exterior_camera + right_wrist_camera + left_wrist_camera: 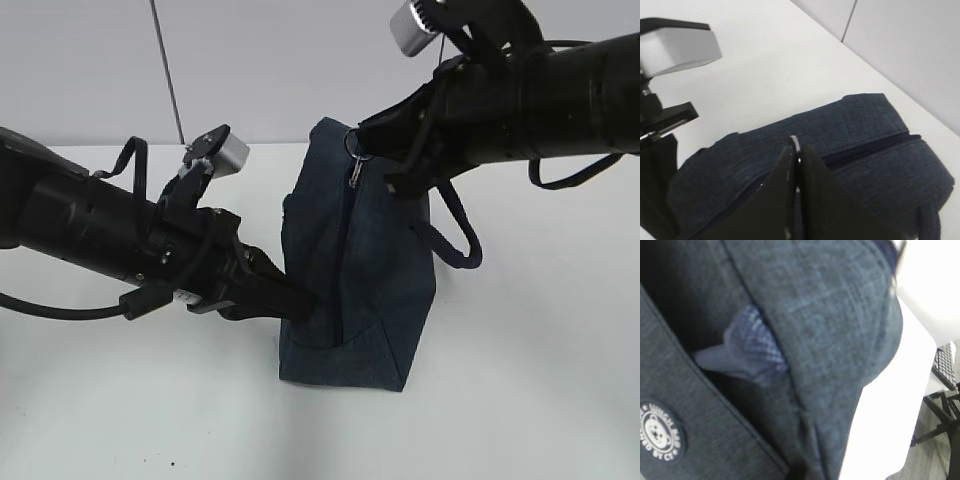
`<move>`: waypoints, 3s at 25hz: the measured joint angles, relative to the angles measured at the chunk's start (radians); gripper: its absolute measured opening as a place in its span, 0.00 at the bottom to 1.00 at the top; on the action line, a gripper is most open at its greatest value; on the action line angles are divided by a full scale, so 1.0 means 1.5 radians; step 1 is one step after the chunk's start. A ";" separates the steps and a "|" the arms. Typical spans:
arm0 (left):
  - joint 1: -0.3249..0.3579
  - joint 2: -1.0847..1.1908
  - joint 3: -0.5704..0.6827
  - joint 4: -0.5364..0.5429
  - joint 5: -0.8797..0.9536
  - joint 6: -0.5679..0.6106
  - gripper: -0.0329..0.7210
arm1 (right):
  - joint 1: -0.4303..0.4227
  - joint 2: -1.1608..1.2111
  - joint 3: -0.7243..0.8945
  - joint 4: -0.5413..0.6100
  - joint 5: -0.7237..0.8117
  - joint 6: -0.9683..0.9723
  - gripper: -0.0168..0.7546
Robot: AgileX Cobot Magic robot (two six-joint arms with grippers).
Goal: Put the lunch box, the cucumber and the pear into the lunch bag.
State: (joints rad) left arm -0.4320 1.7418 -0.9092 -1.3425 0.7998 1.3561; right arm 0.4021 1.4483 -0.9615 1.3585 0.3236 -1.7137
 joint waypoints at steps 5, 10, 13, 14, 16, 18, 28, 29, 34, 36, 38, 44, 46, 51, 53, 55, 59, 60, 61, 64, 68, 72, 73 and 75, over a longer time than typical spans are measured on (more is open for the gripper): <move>0.000 0.001 0.000 0.024 0.025 -0.001 0.04 | -0.076 0.050 -0.044 0.022 0.067 0.000 0.03; 0.000 0.001 0.000 0.041 0.048 -0.011 0.04 | -0.129 0.112 -0.108 0.027 0.145 0.004 0.03; 0.000 0.001 0.000 0.048 0.064 -0.016 0.04 | -0.155 0.155 -0.152 0.027 0.177 0.019 0.03; 0.000 0.001 0.000 0.050 0.070 -0.018 0.04 | -0.161 0.171 -0.168 0.027 0.185 0.023 0.03; 0.000 0.001 0.000 0.060 0.080 -0.019 0.03 | -0.171 0.200 -0.199 0.027 0.206 0.034 0.03; 0.000 0.001 0.000 0.075 0.090 -0.025 0.03 | -0.176 0.234 -0.234 0.023 0.221 0.050 0.03; 0.000 0.001 0.000 0.100 0.101 -0.046 0.03 | -0.194 0.381 -0.389 -0.052 0.288 0.184 0.03; 0.000 0.001 0.000 0.100 0.103 -0.046 0.03 | -0.195 0.392 -0.397 -0.059 0.294 0.192 0.03; 0.000 0.001 0.000 0.109 0.114 -0.050 0.03 | -0.204 0.423 -0.427 -0.073 0.339 0.223 0.03; 0.000 0.001 0.000 0.110 0.119 -0.063 0.03 | -0.204 0.428 -0.429 -0.076 0.349 0.231 0.03; 0.000 0.001 0.000 0.111 0.122 -0.090 0.05 | -0.204 0.429 -0.432 -0.080 0.358 0.234 0.03; 0.003 -0.036 0.002 0.127 0.124 -0.137 0.43 | -0.205 0.430 -0.446 -0.081 0.369 0.237 0.03; 0.010 -0.060 0.003 0.127 0.123 -0.141 0.58 | -0.205 0.430 -0.449 -0.082 0.372 0.238 0.03; 0.041 -0.114 0.003 0.104 0.120 -0.144 0.66 | -0.206 0.430 -0.451 -0.082 0.378 0.240 0.03; 0.046 -0.126 -0.003 0.084 0.112 -0.144 0.66 | -0.206 0.430 -0.451 -0.082 0.381 0.240 0.03; 0.046 -0.126 -0.025 0.072 0.089 -0.144 0.64 | -0.206 0.430 -0.451 -0.082 0.384 0.240 0.03; 0.046 -0.126 -0.083 0.062 0.006 -0.145 0.59 | -0.206 0.430 -0.451 -0.082 0.387 0.241 0.03; 0.046 -0.126 -0.098 0.061 -0.017 -0.147 0.59 | -0.207 0.430 -0.451 -0.082 0.388 0.241 0.03; 0.046 -0.125 -0.111 0.061 -0.035 -0.150 0.58 | -0.207 0.430 -0.451 -0.082 0.388 0.241 0.03; 0.046 -0.113 -0.151 0.058 -0.075 -0.153 0.58 | -0.207 0.430 -0.451 -0.082 0.389 0.241 0.03; 0.046 -0.064 -0.199 0.058 -0.084 -0.162 0.58 | -0.207 0.430 -0.451 -0.082 0.391 0.241 0.03; 0.046 -0.005 -0.245 0.065 -0.089 -0.184 0.58 | -0.207 0.430 -0.451 -0.084 0.392 0.241 0.03; 0.046 0.011 -0.255 0.070 -0.089 -0.188 0.58 | -0.207 0.430 -0.451 -0.084 0.393 0.242 0.03; 0.046 0.040 -0.279 0.090 -0.080 -0.201 0.58 | -0.207 0.430 -0.451 -0.084 0.394 0.243 0.03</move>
State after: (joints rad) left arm -0.3628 1.8026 -1.3272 -1.2079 0.6791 1.0543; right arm 0.0911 2.0932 -1.6377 1.2330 0.9150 -1.3494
